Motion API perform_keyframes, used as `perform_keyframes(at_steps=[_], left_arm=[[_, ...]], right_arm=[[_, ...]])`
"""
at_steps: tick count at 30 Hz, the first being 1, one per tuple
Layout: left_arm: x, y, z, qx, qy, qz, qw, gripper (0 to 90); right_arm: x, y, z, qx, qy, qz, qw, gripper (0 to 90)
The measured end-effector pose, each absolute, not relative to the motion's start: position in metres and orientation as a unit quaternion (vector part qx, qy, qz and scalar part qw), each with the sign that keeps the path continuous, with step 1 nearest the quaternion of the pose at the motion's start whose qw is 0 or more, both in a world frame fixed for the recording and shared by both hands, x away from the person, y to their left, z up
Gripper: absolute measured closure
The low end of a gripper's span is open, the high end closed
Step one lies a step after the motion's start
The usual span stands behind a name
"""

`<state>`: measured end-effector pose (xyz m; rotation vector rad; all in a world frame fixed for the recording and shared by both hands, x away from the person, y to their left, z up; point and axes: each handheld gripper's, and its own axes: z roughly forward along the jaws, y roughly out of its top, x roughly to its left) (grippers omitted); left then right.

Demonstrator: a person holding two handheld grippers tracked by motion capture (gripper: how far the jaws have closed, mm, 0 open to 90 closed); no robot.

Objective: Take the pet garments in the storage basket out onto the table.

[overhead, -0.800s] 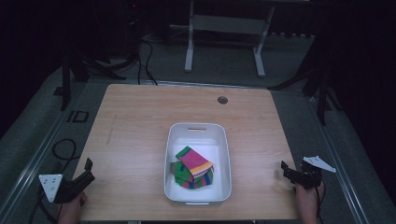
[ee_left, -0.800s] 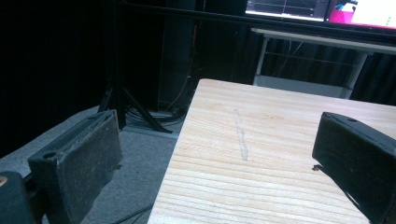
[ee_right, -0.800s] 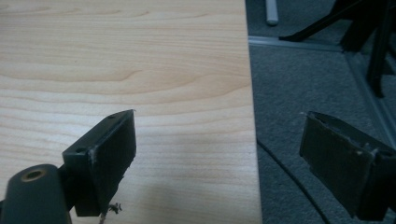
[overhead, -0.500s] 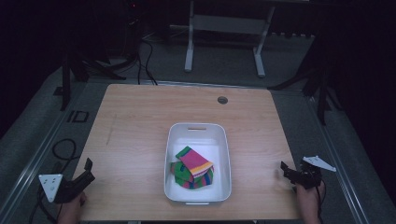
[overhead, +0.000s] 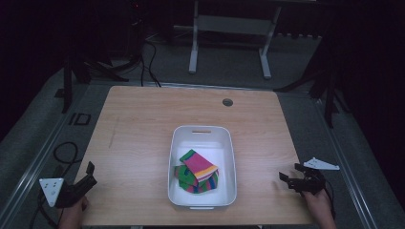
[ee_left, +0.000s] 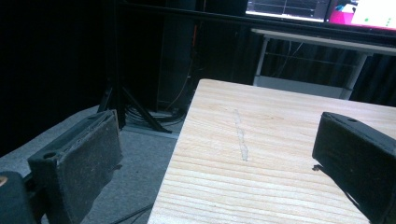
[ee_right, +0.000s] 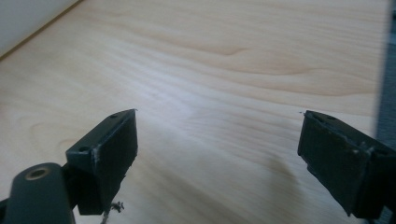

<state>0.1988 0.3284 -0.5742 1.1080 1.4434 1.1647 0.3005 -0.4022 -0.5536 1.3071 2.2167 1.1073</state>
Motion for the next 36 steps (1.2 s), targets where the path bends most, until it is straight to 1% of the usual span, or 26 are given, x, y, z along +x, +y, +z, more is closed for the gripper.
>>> perform_keyframes(at_steps=[3,8,10,12,14,15,16,17,18,22,36], left_arm=[[0.199,0.328,-0.574,0.452,0.590,0.475,0.471,1.8],[0.199,0.329,-0.574,0.450,0.591,0.474,0.473,1.8],[0.199,0.329,-0.574,0.450,0.591,0.474,0.473,1.8],[0.199,0.329,-0.574,0.450,0.590,0.474,0.473,1.8],[0.199,0.329,-0.574,0.451,0.590,0.474,0.473,1.8],[0.199,0.329,-0.574,0.451,0.590,0.474,0.473,1.8],[0.199,0.329,-0.574,0.451,0.590,0.474,0.473,1.9],[0.199,0.329,-0.574,0.451,0.590,0.474,0.473,1.9],[0.199,0.329,-0.574,0.450,0.591,0.473,0.474,1.8],[0.199,0.329,-0.574,0.451,0.590,0.474,0.474,1.9],[0.199,0.329,-0.574,0.450,0.590,0.472,0.475,1.8]], right_arm=[[0.302,-0.395,-0.553,0.439,0.798,0.381,0.158,11.8],[0.304,-0.381,-0.550,0.411,0.820,0.383,0.110,11.8],[0.304,-0.376,-0.547,0.403,0.825,0.382,0.103,11.8],[0.305,-0.366,-0.543,0.383,0.835,0.387,0.082,11.7],[0.305,-0.363,-0.541,0.372,0.840,0.388,0.075,11.7],[0.305,-0.359,-0.539,0.364,0.843,0.390,0.066,11.7],[0.306,-0.353,-0.534,0.353,0.847,0.395,0.046,11.7],[0.306,-0.353,-0.534,0.353,0.847,0.395,0.046,11.7],[0.307,-0.346,-0.529,0.344,0.850,0.397,0.030,11.8],[0.309,-0.335,-0.522,0.326,0.857,0.399,0.021,11.8],[0.313,-0.289,-0.470,0.254,0.871,0.420,0.036,12.1]])
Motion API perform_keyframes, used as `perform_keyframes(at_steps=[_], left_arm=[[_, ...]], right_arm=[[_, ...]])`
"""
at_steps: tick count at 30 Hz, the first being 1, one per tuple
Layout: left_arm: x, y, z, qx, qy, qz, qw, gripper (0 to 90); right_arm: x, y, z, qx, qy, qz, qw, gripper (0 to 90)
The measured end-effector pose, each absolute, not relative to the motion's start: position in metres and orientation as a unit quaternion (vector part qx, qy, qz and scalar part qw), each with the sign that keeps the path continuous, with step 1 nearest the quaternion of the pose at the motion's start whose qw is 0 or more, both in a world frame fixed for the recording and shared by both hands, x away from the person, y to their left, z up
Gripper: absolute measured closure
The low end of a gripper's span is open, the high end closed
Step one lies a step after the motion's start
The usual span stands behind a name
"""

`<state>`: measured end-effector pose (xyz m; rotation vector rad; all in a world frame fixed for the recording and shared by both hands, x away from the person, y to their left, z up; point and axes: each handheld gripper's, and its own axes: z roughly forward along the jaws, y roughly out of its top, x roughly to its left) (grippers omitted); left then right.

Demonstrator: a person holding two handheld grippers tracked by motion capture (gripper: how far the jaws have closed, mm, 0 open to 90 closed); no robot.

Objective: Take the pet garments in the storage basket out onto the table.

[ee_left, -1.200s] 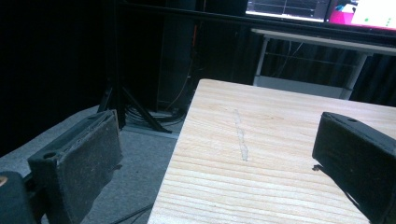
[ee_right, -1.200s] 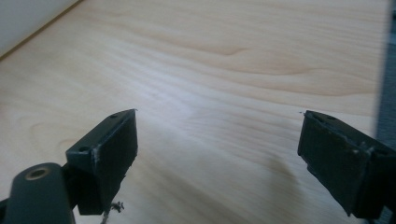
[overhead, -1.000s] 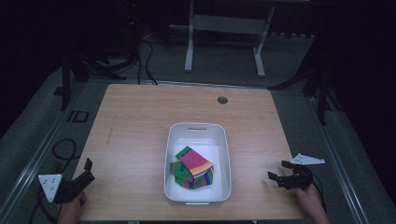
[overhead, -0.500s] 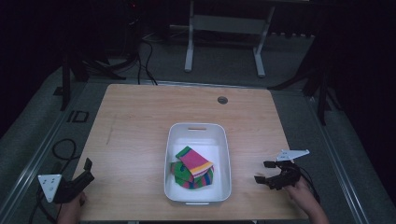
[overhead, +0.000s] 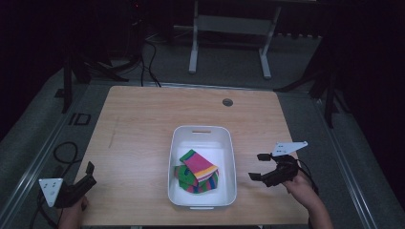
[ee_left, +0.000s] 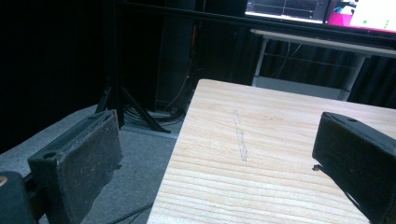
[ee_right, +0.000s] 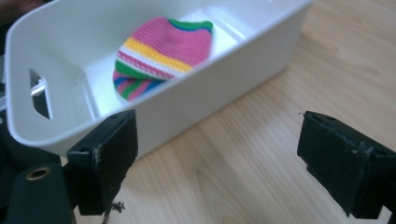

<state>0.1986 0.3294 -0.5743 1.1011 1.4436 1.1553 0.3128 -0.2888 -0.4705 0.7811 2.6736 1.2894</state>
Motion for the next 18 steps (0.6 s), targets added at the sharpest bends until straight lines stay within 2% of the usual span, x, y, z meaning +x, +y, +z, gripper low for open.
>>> perform_keyframes(at_steps=[10,18], left_arm=[[0.198,0.330,-0.574,0.450,0.590,0.471,0.476,1.8],[0.199,0.330,-0.574,0.450,0.590,0.469,0.478,1.9]], right_arm=[[0.321,-0.250,-0.443,0.210,0.883,0.418,0.028,12.0],[0.324,-0.216,-0.439,0.175,0.897,0.406,0.010,12.0]])
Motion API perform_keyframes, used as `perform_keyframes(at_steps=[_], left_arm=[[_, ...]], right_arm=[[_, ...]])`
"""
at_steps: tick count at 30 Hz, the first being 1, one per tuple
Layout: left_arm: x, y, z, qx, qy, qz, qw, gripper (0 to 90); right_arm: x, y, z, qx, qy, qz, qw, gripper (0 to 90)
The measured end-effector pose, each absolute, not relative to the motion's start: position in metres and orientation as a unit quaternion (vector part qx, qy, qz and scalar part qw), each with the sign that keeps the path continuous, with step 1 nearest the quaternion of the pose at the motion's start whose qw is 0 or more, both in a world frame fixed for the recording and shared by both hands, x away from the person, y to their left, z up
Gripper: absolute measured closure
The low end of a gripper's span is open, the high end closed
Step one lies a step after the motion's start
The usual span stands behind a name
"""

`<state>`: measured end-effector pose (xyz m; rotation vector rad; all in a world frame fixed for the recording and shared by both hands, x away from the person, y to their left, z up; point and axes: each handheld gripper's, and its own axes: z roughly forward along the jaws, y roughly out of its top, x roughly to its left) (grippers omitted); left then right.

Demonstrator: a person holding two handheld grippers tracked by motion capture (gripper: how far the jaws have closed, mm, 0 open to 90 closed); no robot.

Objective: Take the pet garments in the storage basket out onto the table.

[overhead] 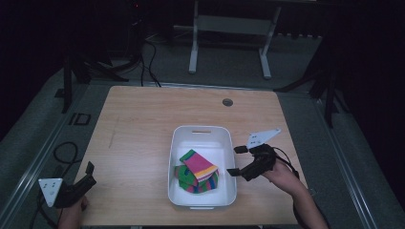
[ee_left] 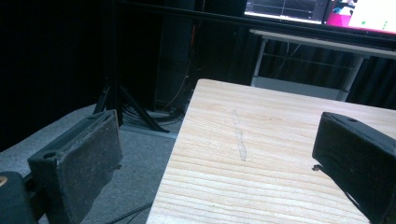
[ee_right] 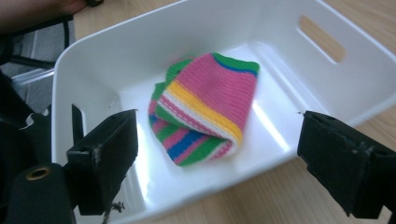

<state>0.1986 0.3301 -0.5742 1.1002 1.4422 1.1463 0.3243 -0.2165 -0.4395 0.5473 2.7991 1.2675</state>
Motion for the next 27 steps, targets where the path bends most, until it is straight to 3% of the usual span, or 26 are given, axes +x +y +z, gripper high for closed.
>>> perform_keyframes(at_steps=[27], left_arm=[[0.198,0.330,-0.574,0.452,0.586,0.468,0.482,1.8]], right_arm=[[0.325,-0.075,-0.475,0.059,0.963,0.263,0.007,14.5]])
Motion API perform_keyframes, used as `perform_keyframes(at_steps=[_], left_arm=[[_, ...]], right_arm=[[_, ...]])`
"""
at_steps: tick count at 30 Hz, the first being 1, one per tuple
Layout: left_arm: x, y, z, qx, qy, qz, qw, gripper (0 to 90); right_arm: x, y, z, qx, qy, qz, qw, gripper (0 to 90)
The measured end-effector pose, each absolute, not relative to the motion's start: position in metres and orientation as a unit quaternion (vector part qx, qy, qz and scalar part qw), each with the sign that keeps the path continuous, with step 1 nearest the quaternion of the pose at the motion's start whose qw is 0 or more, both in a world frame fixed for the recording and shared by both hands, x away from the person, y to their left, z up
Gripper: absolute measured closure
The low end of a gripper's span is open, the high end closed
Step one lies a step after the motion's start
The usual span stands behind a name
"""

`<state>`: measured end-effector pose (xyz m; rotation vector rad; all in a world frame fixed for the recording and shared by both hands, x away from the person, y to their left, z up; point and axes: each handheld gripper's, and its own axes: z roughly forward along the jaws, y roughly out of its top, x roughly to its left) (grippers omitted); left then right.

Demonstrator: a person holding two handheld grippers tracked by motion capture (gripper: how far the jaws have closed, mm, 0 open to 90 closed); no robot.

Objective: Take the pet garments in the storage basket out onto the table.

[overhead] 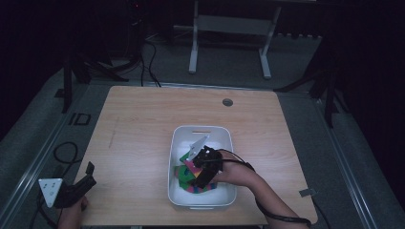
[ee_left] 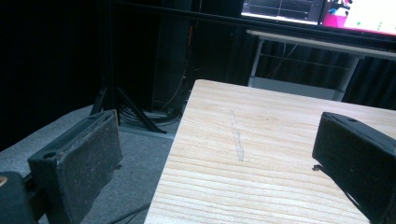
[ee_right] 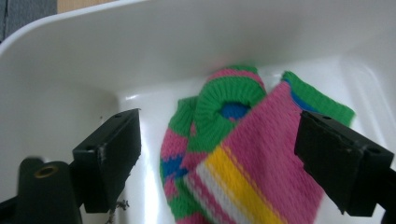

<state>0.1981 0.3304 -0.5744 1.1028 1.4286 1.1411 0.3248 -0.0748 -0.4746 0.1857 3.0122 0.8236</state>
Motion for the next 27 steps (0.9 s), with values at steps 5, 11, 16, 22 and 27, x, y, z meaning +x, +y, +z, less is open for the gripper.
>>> perform_keyframes(at_steps=[5,11,16,22,27], left_arm=[[0.198,0.331,-0.574,0.453,0.586,0.467,0.484,1.8],[0.198,0.331,-0.574,0.453,0.585,0.466,0.485,1.8],[0.198,0.331,-0.574,0.454,0.585,0.465,0.485,1.8],[0.198,0.331,-0.574,0.454,0.585,0.466,0.484,1.9],[0.198,0.330,-0.574,0.455,0.585,0.467,0.483,1.8]], right_arm=[[0.329,-0.056,-0.486,0.058,0.971,0.230,0.001,15.4],[0.332,-0.043,-0.506,0.062,0.982,0.180,0.004,15.3],[0.333,-0.042,-0.518,0.068,0.985,0.160,0.010,14.3],[0.329,-0.040,-0.529,0.057,0.990,0.123,0.047,17.3],[0.328,-0.041,-0.523,0.055,0.988,0.127,0.062,47.3]])
